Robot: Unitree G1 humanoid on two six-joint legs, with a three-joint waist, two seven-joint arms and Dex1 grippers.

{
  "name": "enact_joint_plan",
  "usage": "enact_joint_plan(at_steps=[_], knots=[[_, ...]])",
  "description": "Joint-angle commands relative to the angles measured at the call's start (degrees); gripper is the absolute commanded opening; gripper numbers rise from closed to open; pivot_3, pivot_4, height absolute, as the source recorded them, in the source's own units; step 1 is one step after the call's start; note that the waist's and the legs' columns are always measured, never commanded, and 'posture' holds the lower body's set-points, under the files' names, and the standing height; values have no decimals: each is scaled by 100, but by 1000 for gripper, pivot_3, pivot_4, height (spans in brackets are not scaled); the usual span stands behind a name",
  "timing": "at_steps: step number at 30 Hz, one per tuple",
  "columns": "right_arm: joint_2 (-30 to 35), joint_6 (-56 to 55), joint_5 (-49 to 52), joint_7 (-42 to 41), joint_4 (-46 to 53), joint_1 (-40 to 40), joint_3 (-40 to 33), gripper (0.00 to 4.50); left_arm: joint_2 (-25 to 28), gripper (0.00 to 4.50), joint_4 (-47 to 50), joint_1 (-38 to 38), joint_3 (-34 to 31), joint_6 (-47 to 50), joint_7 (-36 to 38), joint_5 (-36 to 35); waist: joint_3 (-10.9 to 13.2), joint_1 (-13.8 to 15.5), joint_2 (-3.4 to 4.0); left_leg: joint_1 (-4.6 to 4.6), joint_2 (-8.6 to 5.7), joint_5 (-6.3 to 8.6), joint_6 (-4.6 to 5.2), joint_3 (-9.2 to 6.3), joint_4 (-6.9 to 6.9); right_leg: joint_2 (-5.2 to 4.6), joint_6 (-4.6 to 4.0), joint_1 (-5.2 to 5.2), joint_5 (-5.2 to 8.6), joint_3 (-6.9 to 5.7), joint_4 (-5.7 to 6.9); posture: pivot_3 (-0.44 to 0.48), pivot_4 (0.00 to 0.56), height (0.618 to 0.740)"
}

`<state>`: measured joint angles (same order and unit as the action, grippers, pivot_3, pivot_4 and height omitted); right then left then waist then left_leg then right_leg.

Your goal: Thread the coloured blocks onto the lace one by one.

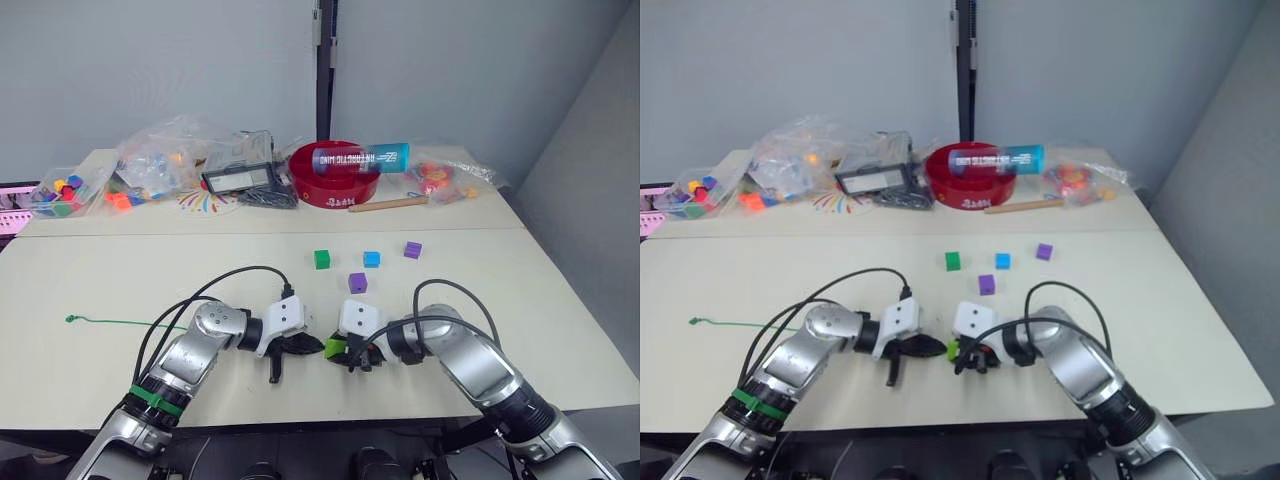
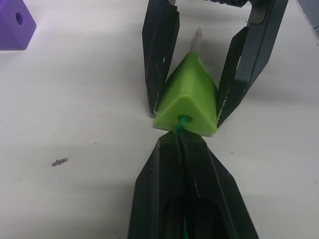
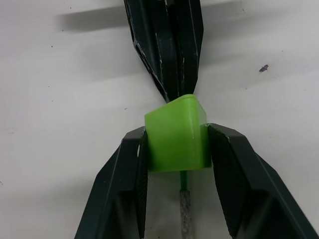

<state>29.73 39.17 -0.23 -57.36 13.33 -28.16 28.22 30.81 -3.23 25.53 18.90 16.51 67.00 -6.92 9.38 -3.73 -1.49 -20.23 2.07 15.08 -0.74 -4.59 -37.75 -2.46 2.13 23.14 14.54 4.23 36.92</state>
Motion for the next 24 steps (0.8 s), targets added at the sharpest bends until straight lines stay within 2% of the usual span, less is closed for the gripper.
enact_joint_plan(at_steps=[1,3,4,6,12,13,20,24], knots=[[8,67,-97,63,-306,107,231,1315,143,309,81,53,-76,-68,28,27,0,-15,0,0,0,0,0,0,0,0,0,0,0,0,0,0,150,740],[-16,39,-87,94,-334,103,220,1315,236,772,89,45,-38,-138,89,66,0,-23,0,1,0,0,0,0,1,0,0,0,0,0,0,0,150,740],[-28,23,-85,118,-346,103,215,1315,267,1143,101,41,-28,-143,128,54,0,-26,0,1,1,0,0,0,1,1,0,1,0,0,1,0,150,740],[-33,8,-75,154,-335,128,191,2357,309,1774,137,36,-42,-127,162,18,0,-29,0,2,1,0,0,0,2,1,0,1,0,0,1,0,150,740],[69,135,135,173,20,252,-96,4396,403,3779,296,78,-70,-178,242,-23,3,-9,2,-4,0,0,0,0,2,0,1,3,1,0,-3,0,150,740],[107,185,209,170,144,297,-188,4500,403,4059,353,95,-75,-125,260,-60,4,-2,3,-8,0,0,0,0,2,-1,1,5,1,0,-5,0,150,740],[623,278,1131,-120,1273,1045,-1087,4500,0,4059,297,408,113,-24,162,-15,15,182,7,-75,-13,4,4,-4,-3,-16,-27,52,-16,-4,-17,0,150,740],[811,132,1197,103,1256,1370,-1368,4500,-345,4059,33,581,326,-89,100,99,17,218,3,-119,-19,3,3,-3,-12,-19,-32,99,-24,-3,-12,0,150,740]])
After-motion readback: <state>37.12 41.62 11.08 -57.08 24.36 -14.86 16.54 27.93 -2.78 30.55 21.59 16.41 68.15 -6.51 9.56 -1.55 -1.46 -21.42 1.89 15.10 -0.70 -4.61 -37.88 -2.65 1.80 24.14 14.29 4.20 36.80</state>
